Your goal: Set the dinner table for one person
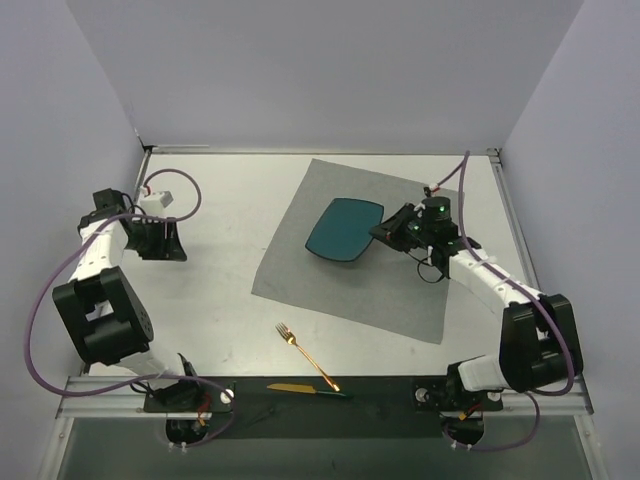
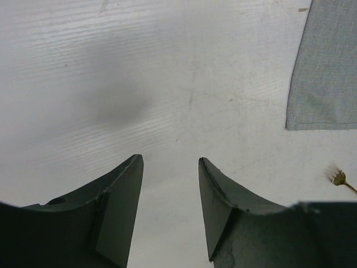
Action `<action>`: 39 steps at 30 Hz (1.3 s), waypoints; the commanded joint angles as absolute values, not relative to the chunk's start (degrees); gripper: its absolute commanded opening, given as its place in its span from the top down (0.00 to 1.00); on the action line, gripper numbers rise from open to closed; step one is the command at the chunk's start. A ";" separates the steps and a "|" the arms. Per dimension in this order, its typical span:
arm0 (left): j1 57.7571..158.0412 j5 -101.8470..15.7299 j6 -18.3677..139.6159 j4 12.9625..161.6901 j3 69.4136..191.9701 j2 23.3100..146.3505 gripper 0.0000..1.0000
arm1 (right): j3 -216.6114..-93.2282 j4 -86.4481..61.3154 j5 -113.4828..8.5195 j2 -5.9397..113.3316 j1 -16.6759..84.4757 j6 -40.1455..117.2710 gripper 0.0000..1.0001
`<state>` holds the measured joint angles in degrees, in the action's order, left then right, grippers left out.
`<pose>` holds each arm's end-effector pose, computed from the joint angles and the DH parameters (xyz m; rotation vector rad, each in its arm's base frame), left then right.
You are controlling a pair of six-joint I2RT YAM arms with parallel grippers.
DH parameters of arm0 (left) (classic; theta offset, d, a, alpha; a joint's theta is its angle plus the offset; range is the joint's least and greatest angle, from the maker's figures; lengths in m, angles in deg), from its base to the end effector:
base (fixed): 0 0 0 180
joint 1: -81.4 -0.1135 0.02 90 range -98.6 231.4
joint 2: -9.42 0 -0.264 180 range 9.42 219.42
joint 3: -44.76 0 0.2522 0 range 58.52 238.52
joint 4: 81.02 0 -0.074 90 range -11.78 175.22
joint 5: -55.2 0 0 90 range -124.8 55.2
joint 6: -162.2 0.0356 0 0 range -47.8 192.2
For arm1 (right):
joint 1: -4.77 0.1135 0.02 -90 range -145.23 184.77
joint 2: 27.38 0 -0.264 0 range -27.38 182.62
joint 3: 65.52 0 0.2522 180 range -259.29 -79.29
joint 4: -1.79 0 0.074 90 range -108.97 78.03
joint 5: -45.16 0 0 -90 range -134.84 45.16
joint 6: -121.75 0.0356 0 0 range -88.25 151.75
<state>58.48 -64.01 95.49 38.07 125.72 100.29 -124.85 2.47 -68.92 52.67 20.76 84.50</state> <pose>0.2895 0.1035 0.2348 0.1230 2.6031 -0.4514 0.2943 0.0994 0.2478 0.3577 2.0514 1.1761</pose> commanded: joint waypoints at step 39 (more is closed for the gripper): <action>63.65 -58.97 96.37 38.20 126.02 96.35 0.44 | -131.14 -11.53 -62.08 67.27 13.39 67.43 0.90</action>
<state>63.47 -58.98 95.36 38.07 125.72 98.37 -128.87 -7.44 -69.72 66.22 13.81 70.29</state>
